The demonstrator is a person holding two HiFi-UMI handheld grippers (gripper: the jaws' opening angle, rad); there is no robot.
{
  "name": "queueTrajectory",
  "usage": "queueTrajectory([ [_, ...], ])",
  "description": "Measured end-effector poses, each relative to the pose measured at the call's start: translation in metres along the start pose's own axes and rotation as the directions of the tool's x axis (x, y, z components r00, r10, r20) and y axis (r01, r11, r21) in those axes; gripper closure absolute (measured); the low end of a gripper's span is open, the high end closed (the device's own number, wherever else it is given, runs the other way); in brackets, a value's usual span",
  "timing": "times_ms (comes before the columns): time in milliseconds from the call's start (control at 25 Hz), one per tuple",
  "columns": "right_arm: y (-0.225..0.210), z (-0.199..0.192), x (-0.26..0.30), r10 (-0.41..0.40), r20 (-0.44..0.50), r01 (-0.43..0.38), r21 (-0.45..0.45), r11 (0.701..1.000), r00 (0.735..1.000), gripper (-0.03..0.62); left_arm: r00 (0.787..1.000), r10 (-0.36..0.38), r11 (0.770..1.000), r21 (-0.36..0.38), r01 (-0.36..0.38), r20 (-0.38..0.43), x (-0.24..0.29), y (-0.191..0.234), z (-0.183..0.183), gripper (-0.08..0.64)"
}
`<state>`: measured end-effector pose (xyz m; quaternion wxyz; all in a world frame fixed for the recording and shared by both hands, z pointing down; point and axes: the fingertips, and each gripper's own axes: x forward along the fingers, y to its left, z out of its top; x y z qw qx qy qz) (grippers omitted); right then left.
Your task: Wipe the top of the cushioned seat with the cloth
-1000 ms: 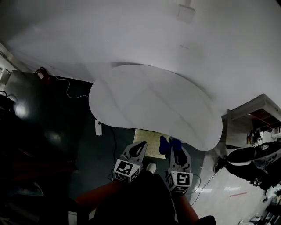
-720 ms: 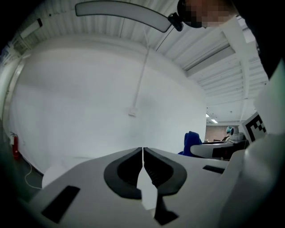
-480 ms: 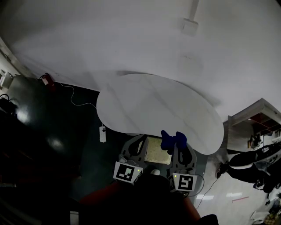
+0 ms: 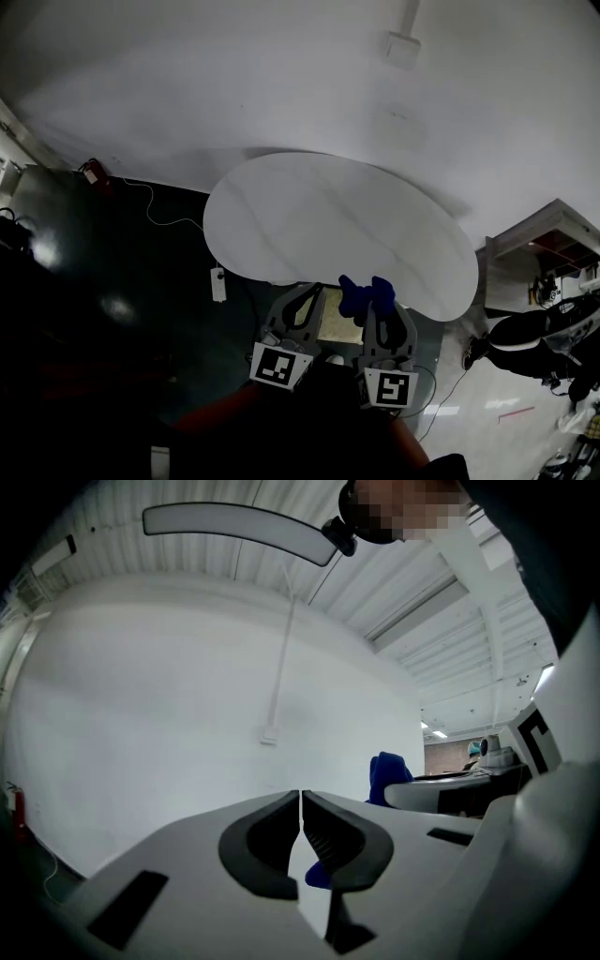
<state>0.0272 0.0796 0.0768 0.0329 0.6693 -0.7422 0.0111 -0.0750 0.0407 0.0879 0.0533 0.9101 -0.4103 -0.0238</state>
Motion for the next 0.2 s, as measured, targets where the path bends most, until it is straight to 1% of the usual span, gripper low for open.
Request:
queueTrajectory([
  [200, 0.0056, 0.0074, 0.0042, -0.014, 0.011, 0.014, 0.01, 1.0, 1.0, 0.474, 1.0, -0.03, 1.0, -0.002, 0.03, 0.001, 0.003, 0.0011, 0.0021, 0.54],
])
